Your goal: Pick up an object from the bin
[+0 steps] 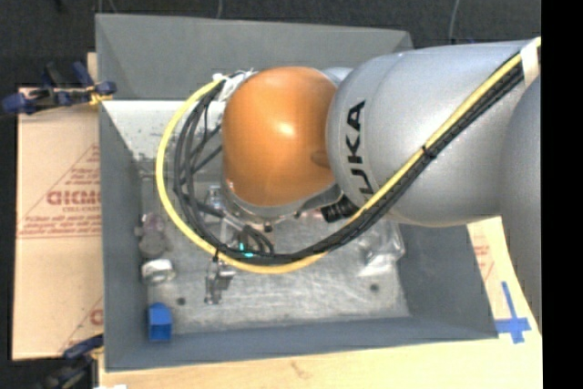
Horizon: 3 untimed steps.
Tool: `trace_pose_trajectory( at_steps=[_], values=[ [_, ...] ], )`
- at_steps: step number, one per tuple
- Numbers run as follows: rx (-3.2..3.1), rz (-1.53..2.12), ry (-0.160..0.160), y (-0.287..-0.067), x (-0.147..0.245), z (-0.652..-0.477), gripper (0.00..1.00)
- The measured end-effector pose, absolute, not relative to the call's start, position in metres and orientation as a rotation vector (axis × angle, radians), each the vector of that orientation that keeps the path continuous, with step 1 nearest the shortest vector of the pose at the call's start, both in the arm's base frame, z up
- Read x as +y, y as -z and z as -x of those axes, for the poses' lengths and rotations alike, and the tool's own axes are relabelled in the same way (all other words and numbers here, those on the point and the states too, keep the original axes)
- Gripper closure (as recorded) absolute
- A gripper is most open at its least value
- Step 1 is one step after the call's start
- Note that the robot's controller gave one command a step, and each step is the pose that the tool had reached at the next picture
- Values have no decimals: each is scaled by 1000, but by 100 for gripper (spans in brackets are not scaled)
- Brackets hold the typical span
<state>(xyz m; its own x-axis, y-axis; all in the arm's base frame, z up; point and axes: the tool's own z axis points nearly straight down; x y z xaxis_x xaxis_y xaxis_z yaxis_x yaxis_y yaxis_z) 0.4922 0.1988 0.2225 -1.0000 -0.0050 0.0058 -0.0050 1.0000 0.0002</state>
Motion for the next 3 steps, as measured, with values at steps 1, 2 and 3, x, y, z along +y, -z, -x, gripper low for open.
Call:
trace_pose_trajectory(
  at_steps=[1, 2, 3],
  values=[
    [-3148, -130, 1, -71, 222, -495, 0],
    [-3108, -557, 3, -74, 236, -486, 0],
    [-2892, -1278, -6, -75, 235, -480, 0]
  ],
)
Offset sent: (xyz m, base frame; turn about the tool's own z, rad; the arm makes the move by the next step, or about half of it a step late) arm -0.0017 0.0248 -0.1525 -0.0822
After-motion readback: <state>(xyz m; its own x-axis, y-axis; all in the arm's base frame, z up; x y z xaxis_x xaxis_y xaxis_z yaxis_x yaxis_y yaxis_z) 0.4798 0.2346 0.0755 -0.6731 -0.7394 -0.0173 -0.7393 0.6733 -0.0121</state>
